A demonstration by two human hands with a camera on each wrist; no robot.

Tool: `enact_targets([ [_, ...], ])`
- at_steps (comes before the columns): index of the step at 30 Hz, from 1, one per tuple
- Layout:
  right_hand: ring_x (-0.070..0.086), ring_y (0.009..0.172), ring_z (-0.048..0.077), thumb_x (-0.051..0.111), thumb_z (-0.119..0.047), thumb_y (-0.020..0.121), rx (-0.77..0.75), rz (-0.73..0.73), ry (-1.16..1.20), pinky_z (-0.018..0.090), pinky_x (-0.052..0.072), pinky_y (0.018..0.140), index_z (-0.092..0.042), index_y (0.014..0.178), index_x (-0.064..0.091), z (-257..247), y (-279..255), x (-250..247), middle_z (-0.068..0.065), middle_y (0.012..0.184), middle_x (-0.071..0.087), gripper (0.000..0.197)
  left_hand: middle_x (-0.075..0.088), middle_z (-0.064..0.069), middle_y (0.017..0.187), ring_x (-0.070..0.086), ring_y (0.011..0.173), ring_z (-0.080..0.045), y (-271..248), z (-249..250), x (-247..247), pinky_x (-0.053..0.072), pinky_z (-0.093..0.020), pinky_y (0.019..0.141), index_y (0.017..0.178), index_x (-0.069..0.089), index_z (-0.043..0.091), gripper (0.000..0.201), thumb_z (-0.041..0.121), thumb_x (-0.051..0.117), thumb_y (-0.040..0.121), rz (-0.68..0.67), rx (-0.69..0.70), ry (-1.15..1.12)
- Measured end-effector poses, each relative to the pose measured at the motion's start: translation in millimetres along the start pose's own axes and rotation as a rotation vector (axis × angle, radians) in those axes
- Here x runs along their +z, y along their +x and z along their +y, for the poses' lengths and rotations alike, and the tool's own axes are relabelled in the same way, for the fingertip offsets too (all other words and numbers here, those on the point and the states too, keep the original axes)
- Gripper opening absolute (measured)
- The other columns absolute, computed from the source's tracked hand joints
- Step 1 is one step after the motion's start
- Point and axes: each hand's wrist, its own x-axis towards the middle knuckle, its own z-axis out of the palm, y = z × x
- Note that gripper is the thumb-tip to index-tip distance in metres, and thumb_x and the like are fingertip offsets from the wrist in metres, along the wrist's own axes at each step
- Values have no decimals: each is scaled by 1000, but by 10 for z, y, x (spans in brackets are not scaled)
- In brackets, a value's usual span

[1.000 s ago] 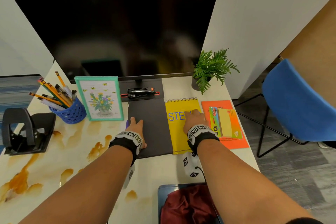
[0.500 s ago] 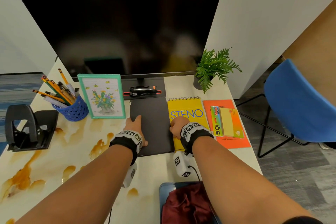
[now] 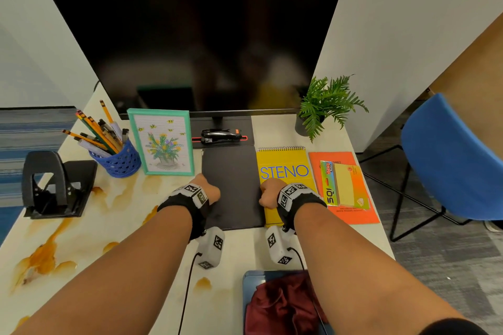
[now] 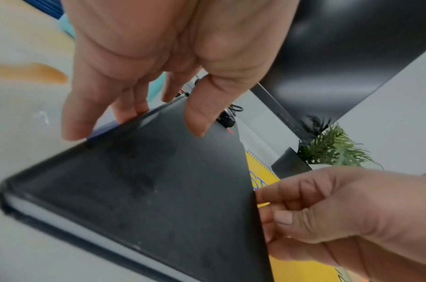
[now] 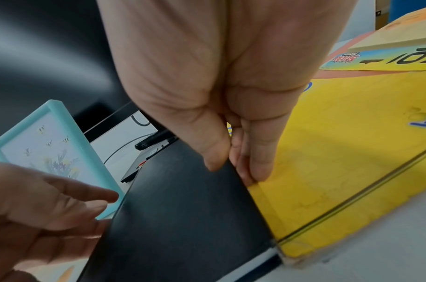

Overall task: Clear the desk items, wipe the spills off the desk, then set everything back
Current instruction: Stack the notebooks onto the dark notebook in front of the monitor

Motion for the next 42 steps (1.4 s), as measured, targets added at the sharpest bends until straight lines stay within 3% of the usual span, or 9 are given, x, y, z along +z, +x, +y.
enact_targets([
  [3, 60, 99, 29, 55, -16, 84, -24, 2, 29, 33, 49, 83, -7, 113, 60, 7, -5, 34, 11, 102, 58, 31, 52, -6, 79, 53, 74, -23, -129, 79, -23, 44, -25, 75, 88, 48, 9, 19, 19, 60, 77, -3, -2, 61],
  [5, 57, 91, 27, 55, -16, 85, -54, 12, 55, 31, 47, 79, -7, 110, 62, 17, -17, 80, 10, 97, 57, 27, 45, -3, 71, 50, 69, -20, -183, 118, -29, 40, -24, 69, 85, 45, 10, 18, 18, 60, 80, 17, -12, 81],
  [9, 50, 85, 24, 54, -15, 89, -78, 22, 62, 29, 41, 76, -14, 94, 54, 13, -40, 162, 7, 93, 52, 5, 51, -12, 120, 53, 111, -30, -176, 108, -57, 43, -31, 90, 132, 35, 8, 63, 18, 66, 78, 1, -37, 42],
  [13, 49, 86, 24, 54, -15, 89, -84, 30, 62, 29, 40, 76, -5, 110, 60, 13, -34, 157, 8, 94, 50, 24, 46, -15, 130, 50, 116, -32, -170, 63, -99, 42, -33, 95, 143, 28, 5, 76, 13, 65, 77, -17, -57, -5],
  [20, 59, 100, 29, 57, -15, 88, -35, 39, 126, 30, 45, 80, -4, 119, 58, -3, -46, 160, 12, 102, 56, 33, 57, -15, 101, 56, 92, -31, -201, 59, -190, 43, -29, 78, 102, 60, 0, 21, 12, 52, 87, 4, -16, -47],
  [25, 56, 117, 31, 57, -15, 90, -12, 69, 203, 32, 46, 94, -4, 128, 55, -48, -79, 136, 15, 128, 57, 39, 59, -21, 119, 57, 109, -36, -229, 239, -238, 42, -34, 81, 123, 54, -3, 35, 12, 47, 92, 109, 52, -115],
  [34, 44, 133, 30, 59, -25, 90, -15, 248, 515, 38, 35, 111, -15, 148, 27, 17, -143, -69, 7, 147, 41, 66, 62, -24, 115, 57, 106, -39, -410, 432, -259, 38, -30, 76, 117, 59, -3, 33, 13, 45, 93, 200, 125, -275],
  [39, 51, 126, 30, 59, -21, 90, 103, 248, 740, 33, 38, 104, -11, 141, 36, 393, -250, -186, 9, 138, 51, 57, 66, -15, 98, 61, 88, -33, -508, 584, -9, 49, -31, 83, 100, 66, 2, 26, 17, 52, 84, 55, 160, -411],
  [42, 52, 123, 31, 57, -22, 89, 220, 222, 682, 33, 40, 101, -11, 135, 43, 620, -305, -220, 9, 134, 54, 49, 66, -16, 109, 64, 100, -36, -561, 669, 197, 55, -46, 88, 105, 63, 6, 22, 13, 57, 85, -82, 142, -516],
])
